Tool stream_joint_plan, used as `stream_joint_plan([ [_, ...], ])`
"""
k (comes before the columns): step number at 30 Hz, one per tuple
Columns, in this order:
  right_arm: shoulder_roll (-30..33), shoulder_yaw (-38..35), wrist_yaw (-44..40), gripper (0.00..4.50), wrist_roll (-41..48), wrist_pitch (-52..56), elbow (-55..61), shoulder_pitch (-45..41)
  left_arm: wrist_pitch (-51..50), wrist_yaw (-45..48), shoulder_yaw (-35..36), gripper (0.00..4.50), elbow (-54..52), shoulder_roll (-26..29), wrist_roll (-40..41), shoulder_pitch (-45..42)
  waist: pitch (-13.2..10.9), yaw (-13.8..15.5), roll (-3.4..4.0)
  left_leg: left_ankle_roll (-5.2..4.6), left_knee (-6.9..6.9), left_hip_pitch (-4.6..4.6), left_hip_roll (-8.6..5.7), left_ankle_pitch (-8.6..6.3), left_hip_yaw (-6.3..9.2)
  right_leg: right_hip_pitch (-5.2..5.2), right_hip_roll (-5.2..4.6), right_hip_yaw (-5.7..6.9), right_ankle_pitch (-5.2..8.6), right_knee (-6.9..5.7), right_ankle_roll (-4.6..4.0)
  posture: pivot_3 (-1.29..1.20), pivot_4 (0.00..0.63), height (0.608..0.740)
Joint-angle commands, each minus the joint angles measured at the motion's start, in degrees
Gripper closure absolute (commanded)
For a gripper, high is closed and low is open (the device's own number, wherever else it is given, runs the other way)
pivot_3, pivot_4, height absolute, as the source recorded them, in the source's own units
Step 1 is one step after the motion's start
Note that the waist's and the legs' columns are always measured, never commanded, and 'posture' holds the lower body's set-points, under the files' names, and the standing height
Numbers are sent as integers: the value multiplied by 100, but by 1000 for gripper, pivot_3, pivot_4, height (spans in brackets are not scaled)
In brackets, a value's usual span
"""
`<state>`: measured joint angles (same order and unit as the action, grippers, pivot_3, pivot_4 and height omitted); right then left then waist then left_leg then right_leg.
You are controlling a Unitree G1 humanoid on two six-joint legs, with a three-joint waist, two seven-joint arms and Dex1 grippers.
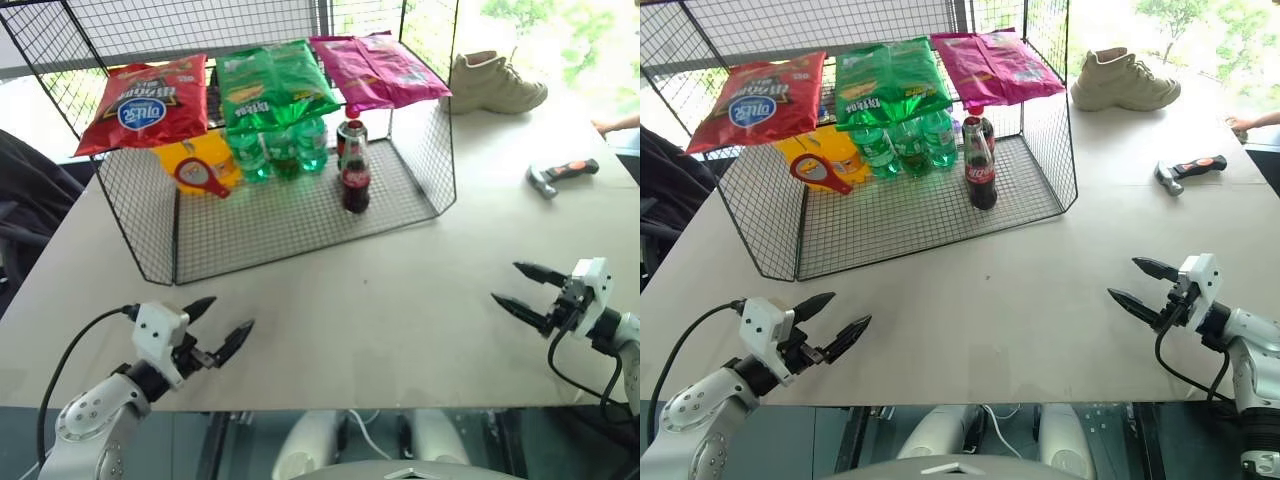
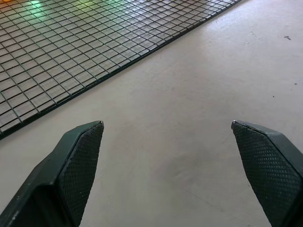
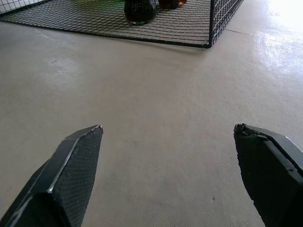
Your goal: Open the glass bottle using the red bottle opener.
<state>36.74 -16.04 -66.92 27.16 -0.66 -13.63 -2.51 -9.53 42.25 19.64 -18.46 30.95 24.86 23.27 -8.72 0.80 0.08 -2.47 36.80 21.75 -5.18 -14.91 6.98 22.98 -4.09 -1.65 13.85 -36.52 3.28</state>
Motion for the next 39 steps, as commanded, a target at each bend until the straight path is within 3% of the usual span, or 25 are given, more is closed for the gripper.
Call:
stream_joint_plan([
  [1, -12, -47, 51, 52, 41, -70, 132, -65, 99, 8, 32, 0, 10, 8, -23, -48, 0, 0, 0, 0, 0, 0, 0, 0, 0, 0, 0, 0, 0, 0, 0, 0, 150, 740],
  [24, -128, 93, 148, 52, 29, -30, 260, -202, 415, -162, 1, 0, 415, -174, -271, -412, 1, 1, -1, 0, 7, -1, 0, 0, -1, 0, 0, 0, 0, -9, 0, 0, 150, 740],
  [33, -764, 880, 661, 52, 375, 726, 2121, -176, 212, -1423, 193, 0, 615, -954, -25, -1886, 6, 4, -11, 2, 28, 1, 0, 0, 6, 2, 3, 5, -1, -28, 1, 0, 150, 740],
  [39, -1287, 1421, 1218, 52, 563, 1199, 3068, -364, 477, -2181, 274, 0, 945, -1217, -326, -2625, 19, -3, -34, 27, 35, 2, -5, 15, 2, 6, 5, 6, -5, -30, 8, 0, 150, 740],
])
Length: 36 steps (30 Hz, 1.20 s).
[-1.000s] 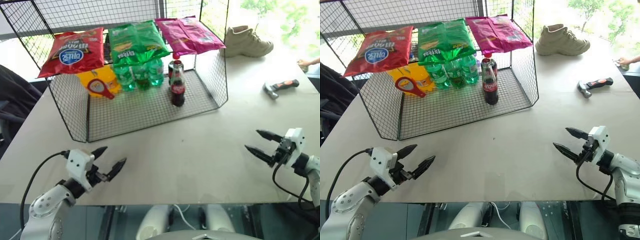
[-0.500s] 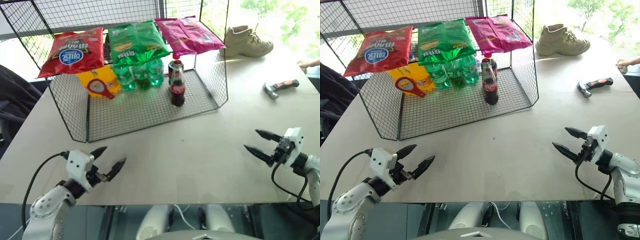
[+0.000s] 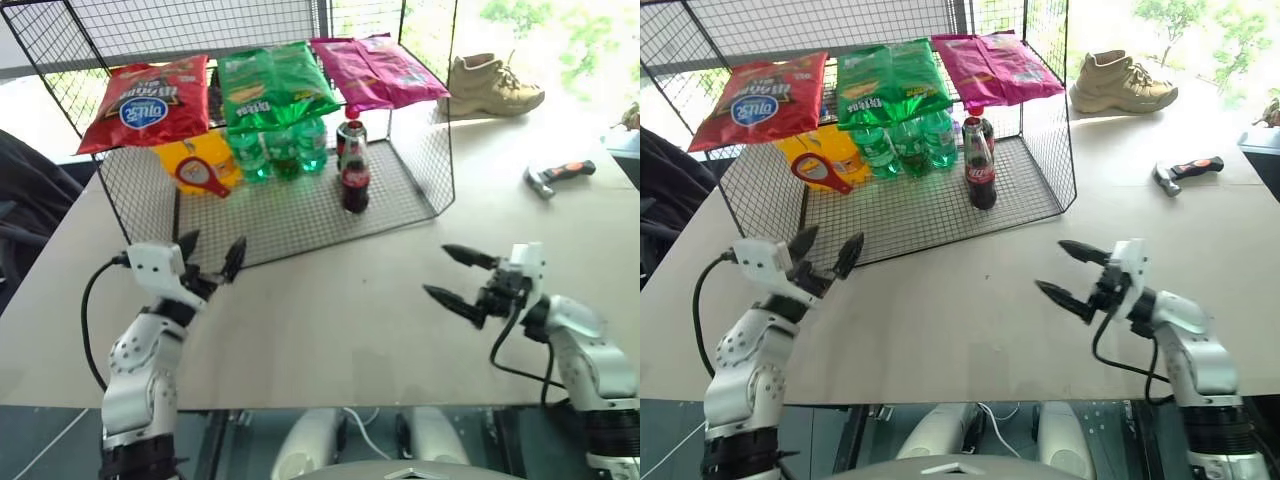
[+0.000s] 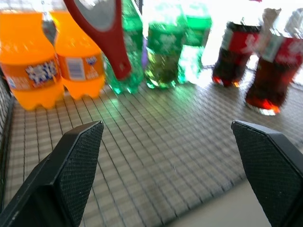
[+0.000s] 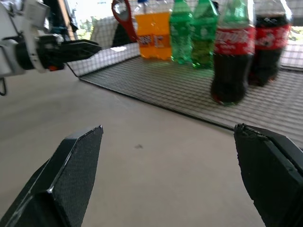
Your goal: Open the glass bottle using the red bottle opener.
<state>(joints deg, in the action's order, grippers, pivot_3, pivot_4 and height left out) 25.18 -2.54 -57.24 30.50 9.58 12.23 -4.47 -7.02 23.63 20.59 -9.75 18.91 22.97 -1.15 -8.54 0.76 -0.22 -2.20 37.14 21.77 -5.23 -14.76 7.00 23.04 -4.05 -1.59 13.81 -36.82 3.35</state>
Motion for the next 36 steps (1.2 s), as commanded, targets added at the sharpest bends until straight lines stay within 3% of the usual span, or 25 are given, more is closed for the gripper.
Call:
stream_joint_plan([
  [1, -220, 143, 316, 52, 283, 226, 590, -193, 276, -436, 178, 0, 154, -43, -191, -303, 2, 2, -5, 0, 0, 0, -2, 0, -1, 1, 0, 1, -1, 0, 2, 0, 150, 740],
  [6, -738, 754, 687, 52, 340, 444, 1188, -258, 586, -818, 107, 0, 762, -122, -421, -1060, 8, 14, -15, 2, 0, 5, -4, 1, 13, 7, 0, 14, -2, -1, 2, 0, 150, 740],
  [15, -1020, 1047, 1130, 52, -106, 235, 1203, -482, 1067, -884, -5, 0, 1801, -25, -641, -2117, 14, 1, -27, 3, 6, 9, -13, 2, 10, 13, 0, 23, -7, -5, 8, 0, 150, 740],
  [26, -1028, 1249, 2003, 52, -1488, -268, 1043, -781, 1334, -619, -166, 0, 2332, 53, -645, -2419, 15, -10, -30, 5, 6, 23, -14, 4, 6, 36, 1, 16, -7, -19, 8, 0, 150, 740],
  [36, -1036, 1321, 2210, 52, -1755, -337, 996, -798, 1395, -559, -130, 0, 2476, 137, -602, -2496, 15, -11, -30, 5, 6, 22, -14, 4, 4, 36, 1, 14, -7, -21, 8, 0, 150, 740],
])
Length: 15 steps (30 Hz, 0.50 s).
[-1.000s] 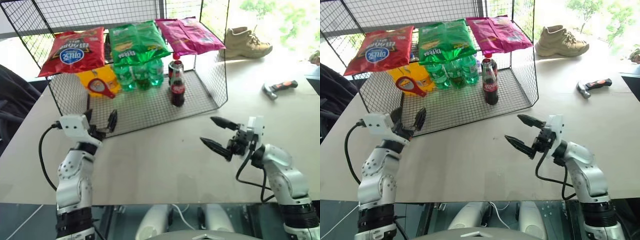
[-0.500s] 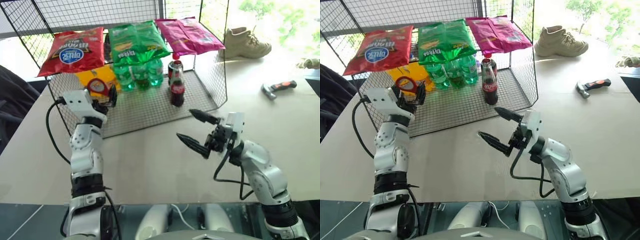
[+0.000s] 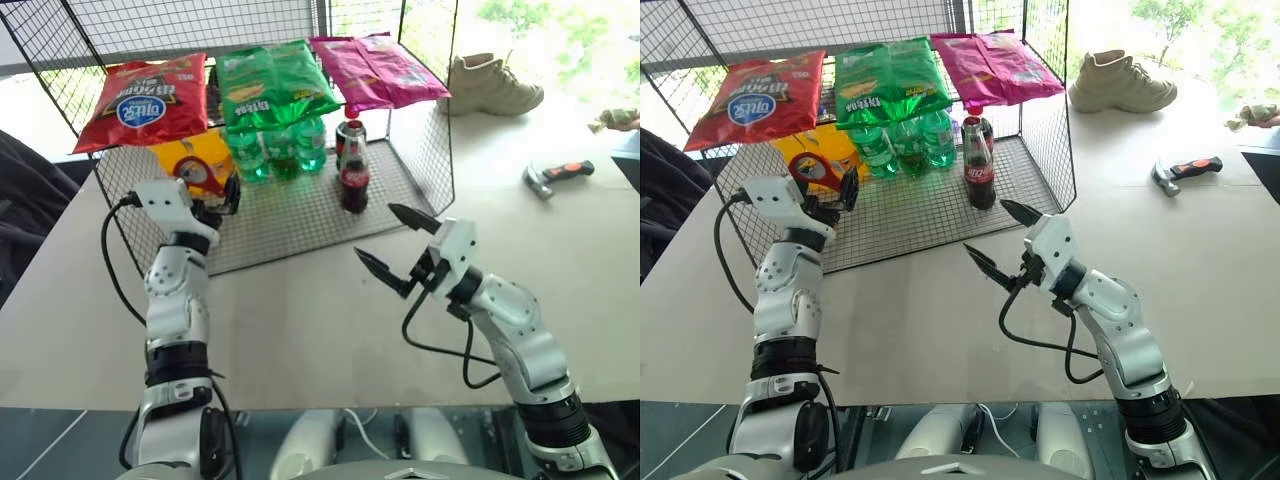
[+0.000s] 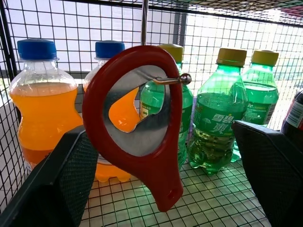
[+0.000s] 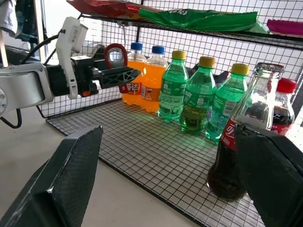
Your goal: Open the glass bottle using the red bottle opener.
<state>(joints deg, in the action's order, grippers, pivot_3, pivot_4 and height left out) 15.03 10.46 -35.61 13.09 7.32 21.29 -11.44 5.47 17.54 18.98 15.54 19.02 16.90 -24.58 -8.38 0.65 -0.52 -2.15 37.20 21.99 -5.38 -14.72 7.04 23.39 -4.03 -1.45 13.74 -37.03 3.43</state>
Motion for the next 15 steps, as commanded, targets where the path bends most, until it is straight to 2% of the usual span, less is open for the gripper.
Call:
stream_joint_plan([
  [1, -18, 28, 42, 52, -23, -112, 81, -105, 163, 64, 42, 0, -51, 130, 25, -161, 0, 0, 0, 0, 0, 0, 0, 0, 0, 0, 0, 0, 0, 0, 0, 0, 150, 740],
  [4, 0, 56, 19, 52, -52, -110, 92, -89, 185, 109, 99, 0, -167, 111, 152, -136, 0, -1, 0, 0, 0, 0, 0, 0, 0, 0, 0, 0, 0, 0, 0, 0, 150, 740],
  [5, 2, 62, 14, 0, -55, -109, 91, -83, 172, 124, 110, 535, -237, 104, 198, -109, 0, -1, 0, 0, 0, 0, 0, 0, 0, 0, 0, 0, 0, 0, 0, 0, 150, 740],
  [8, 3, 79, 1, 0, -62, -106, 80, -55, 133, 145, 133, 1664, -468, 84, 314, -21, 0, -1, 0, 0, 0, 1, 0, 0, 0, 0, 0, 0, 0, 0, 0, 0, 150, 740],
  [14, 12, 92, -6, 0, -63, -113, 79, -8, -72, 58, 155, 4461, -863, 46, 457, 152, 0, -2, 0, 0, 0, 0, 0, 0, 0, 0, 0, -1, 0, 0, 0, 0, 150, 740],
  [15, 5, 97, 0, 0, -61, -113, 75, -12, -125, 44, 165, 4461, -919, 36, 493, 186, 0, -1, 0, 0, 0, 0, 0, 0, 0, 0, 0, -1, 0, -1, 0, 0, 150, 740],
])
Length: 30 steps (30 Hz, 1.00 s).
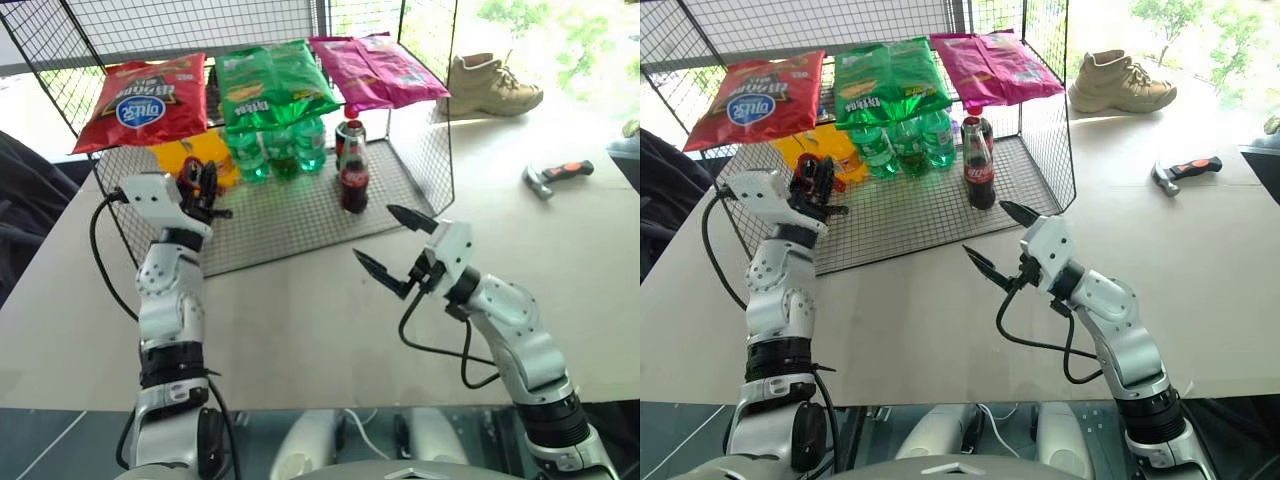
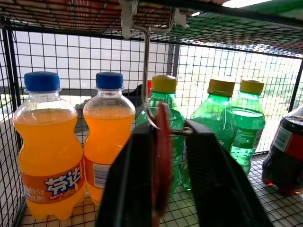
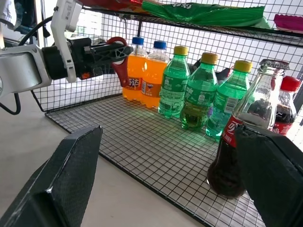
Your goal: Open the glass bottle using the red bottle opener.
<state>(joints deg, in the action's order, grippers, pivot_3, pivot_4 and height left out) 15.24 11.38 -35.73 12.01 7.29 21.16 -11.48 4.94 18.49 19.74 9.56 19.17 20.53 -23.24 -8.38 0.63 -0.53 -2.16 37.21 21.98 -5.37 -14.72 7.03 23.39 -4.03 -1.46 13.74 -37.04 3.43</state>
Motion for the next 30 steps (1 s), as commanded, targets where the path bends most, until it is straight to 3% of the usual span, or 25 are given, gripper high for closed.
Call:
stream_joint_plan([
  [1, -25, 8, 18, 0, 50, -110, 83, -11, -119, -58, 96, 4461, -372, 13, 158, 85, 0, 1, 0, 0, 0, -1, 0, 0, 0, 0, 0, 0, 0, -1, 0, 0, 150, 740],
  [8, -50, 23, 28, 0, 56, -120, 59, -14, -537, -79, 196, 4461, -695, -58, 514, 251, 1, -4, -1, 0, 0, -1, 0, 0, -1, 0, 0, -1, 0, -2, 0, 0, 150, 740],
  [19, -118, 49, 29, 0, 51, -136, 17, -30, -2275, 155, 813, 4461, -1304, -379, 3246, 183, 1, -10, -2, 0, 3, -1, 1, 0, 0, 0, 0, -1, 0, -3, 0, 0, 150, 740],
  [22, -131, 55, 34, 0, 46, -149, 3, -21, -2562, 151, 911, 4461, -1333, -364, 3663, 195, 1, -10, -2, 0, 5, -1, 1, 0, -1, 0, 1, -1, 0, -5, 0, 0, 150, 740],
  [27, -147, 62, 46, 0, 44, -158, -8, -17, -2703, 75, 1124, 4461, -1264, -382, 4099, 139, 1, -6, -2, 2, 5, -3, 1, 2, -1, -1, 2, -1, 0, -6, 0, 0, 150, 740],
  [30, -149, 53, 47, 0, 49, -163, -25, -22, -2641, 166, 1040, 4461, -1224, -279, 3876, 176, 1, -1, -2, 4, 5, -3, 1, 3, -1, -1, 3, -1, 0, -7, 0, 0, 150, 740],
])
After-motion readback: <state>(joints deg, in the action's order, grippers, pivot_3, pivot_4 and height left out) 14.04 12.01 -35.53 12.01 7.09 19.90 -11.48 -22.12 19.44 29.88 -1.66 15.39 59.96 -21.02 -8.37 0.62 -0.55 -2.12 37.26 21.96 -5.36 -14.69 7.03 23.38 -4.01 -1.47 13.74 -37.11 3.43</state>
